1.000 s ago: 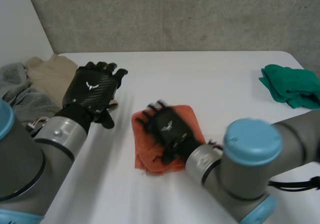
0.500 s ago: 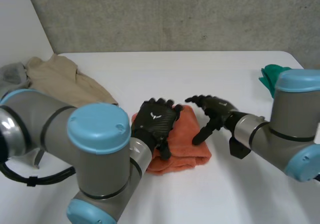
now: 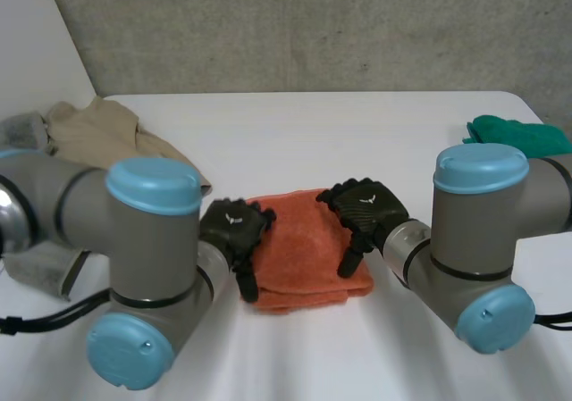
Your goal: Fold the laundry.
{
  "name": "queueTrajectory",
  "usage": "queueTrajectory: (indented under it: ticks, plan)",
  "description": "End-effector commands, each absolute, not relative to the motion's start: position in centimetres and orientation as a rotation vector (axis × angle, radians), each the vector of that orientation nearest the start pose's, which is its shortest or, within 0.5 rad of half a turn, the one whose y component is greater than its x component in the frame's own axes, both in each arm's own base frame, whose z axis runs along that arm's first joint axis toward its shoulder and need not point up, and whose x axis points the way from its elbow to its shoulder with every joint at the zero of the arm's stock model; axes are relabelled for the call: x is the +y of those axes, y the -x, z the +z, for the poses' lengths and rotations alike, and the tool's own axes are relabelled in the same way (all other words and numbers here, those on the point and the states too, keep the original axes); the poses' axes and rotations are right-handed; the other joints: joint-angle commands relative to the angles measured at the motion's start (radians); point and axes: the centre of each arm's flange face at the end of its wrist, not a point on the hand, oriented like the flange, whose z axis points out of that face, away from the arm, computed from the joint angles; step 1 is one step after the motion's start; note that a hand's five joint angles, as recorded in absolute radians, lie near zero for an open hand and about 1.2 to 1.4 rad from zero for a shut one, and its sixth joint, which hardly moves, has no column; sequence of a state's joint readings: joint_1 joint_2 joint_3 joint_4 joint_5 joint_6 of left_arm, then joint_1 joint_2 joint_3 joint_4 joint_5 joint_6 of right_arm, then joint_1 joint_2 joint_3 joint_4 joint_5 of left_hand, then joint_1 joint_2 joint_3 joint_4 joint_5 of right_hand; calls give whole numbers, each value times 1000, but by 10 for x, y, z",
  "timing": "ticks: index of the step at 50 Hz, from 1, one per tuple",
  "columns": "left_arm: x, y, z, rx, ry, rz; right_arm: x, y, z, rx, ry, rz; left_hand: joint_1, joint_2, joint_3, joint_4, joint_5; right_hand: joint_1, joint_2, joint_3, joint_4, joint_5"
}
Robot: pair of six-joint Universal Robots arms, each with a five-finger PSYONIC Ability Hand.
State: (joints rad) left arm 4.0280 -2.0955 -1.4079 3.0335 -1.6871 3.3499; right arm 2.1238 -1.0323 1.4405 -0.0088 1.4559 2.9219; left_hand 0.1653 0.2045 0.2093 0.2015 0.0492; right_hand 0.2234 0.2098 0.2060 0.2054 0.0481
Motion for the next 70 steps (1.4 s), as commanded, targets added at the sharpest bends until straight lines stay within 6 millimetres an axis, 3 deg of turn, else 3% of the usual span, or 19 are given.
queueTrajectory:
  ticks: [1, 6, 11, 13, 18, 22, 34, 40, 54, 59, 60, 62, 70]
  plan:
    - [-211, 319, 225, 2533, -1059, -1973, -211, -316, 182, 2104, 1068, -1713, 9, -30, -35, -27, -49, -49, -35, -31, -31, -48]
    - [-208, 314, 258, 2502, -1131, -2125, -180, -312, 176, 2041, 1179, -1784, 9, -30, -35, -27, -49, -49, -35, -31, -31, -48]
    - [-190, 315, 286, 2503, -1427, -2244, -150, -310, 152, 2009, 1261, -1770, 9, -30, -35, -27, -49, -49, -35, -31, -31, -48]
    - [-183, 316, 290, 2514, -1521, -2252, -148, -311, 144, 2007, 1257, -1776, 9, -30, -35, -27, -49, -49, -35, -31, -31, -48]
    - [-162, 320, 294, 2562, -1764, -2219, -151, -319, 124, 1992, 1252, -1823, 9, -30, -35, -27, -49, -49, -35, -31, -31, -48]
    - [-153, 323, 291, 2578, -1836, -2187, -160, -326, 112, 1968, 1264, -1858, 9, -30, -35, -27, -49, -49, -35, -31, -31, -48]
    - [-146, 329, 286, 2578, -1857, -2172, -183, -341, 94, 1917, 1329, -1962, 9, -30, -35, -27, -49, -49, -35, -31, -31, -48]
    - [-149, 329, 288, 2551, -1841, -2206, -188, -344, 96, 1908, 1318, -1971, 9, -30, -35, -27, -49, -49, -35, -31, -31, -48]
    - [-154, 327, 288, 2554, -1803, -2213, -201, -358, 104, 1840, 1303, -1986, 9, -30, -35, -27, -49, 230, 243, 247, 248, 231]
    - [-156, 325, 287, 2556, -1789, -2214, -206, -365, 100, 1819, 1321, -1961, 9, -30, -35, -27, -49, 801, 815, 819, 819, 802]
    - [-157, 325, 288, 2555, -1784, -2217, -209, -366, 101, 1817, 1320, -1962, 9, -30, -35, -27, -49, 1116, 1130, 1134, 1134, 1117]
    - [-159, 324, 289, 2547, -1779, -2224, -213, -367, 104, 1814, 1311, -1974, 9, -30, -35, -27, -49, 1173, 1186, 1190, 1191, 1174]
    - [-165, 321, 308, 2465, -1723, -2335, -255, -362, 158, 1757, 1095, -2141, 9, -30, -35, -27, -49, 1173, 1186, 1190, 1191, 1174]
